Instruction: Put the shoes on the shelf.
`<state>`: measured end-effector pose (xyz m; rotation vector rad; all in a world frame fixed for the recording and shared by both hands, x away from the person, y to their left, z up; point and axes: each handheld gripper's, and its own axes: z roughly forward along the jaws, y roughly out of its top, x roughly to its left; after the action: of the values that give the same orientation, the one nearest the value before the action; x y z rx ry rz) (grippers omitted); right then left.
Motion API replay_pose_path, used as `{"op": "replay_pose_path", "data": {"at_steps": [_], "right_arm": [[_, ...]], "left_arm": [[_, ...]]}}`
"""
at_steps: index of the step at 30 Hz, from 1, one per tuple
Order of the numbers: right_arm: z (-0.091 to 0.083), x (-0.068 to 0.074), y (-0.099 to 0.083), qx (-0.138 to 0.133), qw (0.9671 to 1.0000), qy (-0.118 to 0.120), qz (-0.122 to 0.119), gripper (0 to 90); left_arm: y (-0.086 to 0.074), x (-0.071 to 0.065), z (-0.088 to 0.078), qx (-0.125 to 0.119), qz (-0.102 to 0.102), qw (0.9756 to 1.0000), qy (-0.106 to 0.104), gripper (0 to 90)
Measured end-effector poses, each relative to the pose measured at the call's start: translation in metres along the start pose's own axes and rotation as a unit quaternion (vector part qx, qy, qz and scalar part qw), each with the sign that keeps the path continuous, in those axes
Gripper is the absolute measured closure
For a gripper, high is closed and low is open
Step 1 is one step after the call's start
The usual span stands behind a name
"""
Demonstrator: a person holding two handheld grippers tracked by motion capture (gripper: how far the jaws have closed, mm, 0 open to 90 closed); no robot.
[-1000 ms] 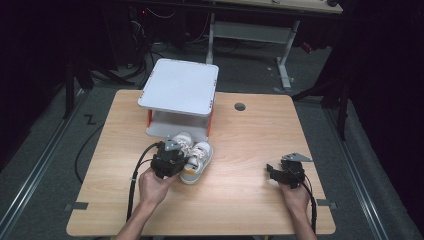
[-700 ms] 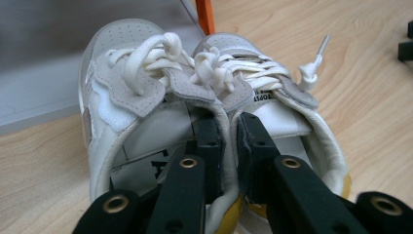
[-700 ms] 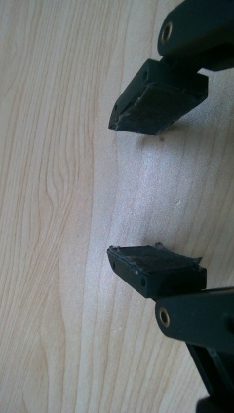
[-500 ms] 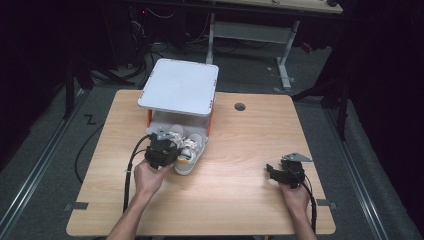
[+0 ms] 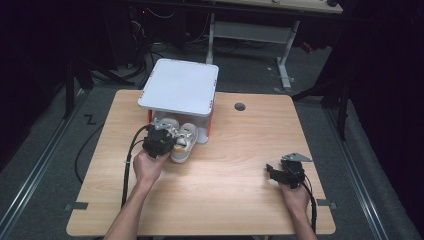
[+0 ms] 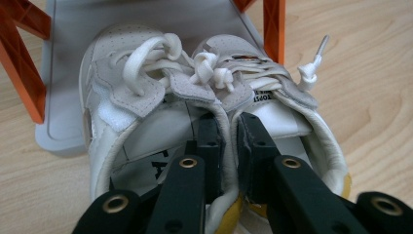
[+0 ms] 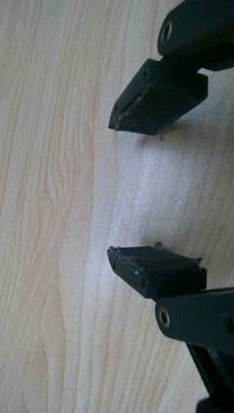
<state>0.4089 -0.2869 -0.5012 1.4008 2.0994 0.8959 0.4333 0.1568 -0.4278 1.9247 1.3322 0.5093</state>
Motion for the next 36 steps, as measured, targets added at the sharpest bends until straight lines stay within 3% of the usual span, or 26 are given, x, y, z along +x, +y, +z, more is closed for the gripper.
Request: {"op": "replay_pose_path", "data": {"at_steps": [5,10,16,19,22,26,33,36], "right_arm": [[0.000,0.000,0.000,0.000,1.0000,0.000,0.000,34.6],[0.000,0.000,0.000,0.000,1.0000,0.000,0.000,34.6],[0.000,0.000,0.000,0.000,1.0000,0.000,0.000,34.6],[0.000,0.000,0.000,0.000,1.0000,0.000,0.000,34.6],[0.000,0.000,0.000,0.000,1.0000,0.001,0.000,34.6],[0.000,0.000,0.000,0.000,1.0000,0.001,-0.002,34.7],[0.000,0.000,0.000,0.000,1.0000,0.001,-0.002,34.7],[0.000,0.000,0.000,0.000,1.0000,0.001,-0.001,34.8]], "left_arm": [[0.007,0.002,0.013,0.002,0.001,0.9999,0.013,80.8],[0.008,0.006,0.025,-0.015,-0.024,0.9995,0.017,80.6],[0.007,0.014,0.039,-0.011,-0.038,0.9987,0.032,80.3],[0.007,0.020,0.042,-0.016,-0.054,0.9982,0.022,79.0],[0.007,0.022,0.044,-0.007,-0.049,0.9987,0.014,73.0],[0.007,0.016,0.045,-0.006,-0.026,0.9991,0.034,66.9],[0.010,0.011,0.040,-0.014,-0.034,0.9991,0.022,43.5],[0.011,0.007,0.035,-0.022,-0.029,0.9990,0.026,39.1]]}}
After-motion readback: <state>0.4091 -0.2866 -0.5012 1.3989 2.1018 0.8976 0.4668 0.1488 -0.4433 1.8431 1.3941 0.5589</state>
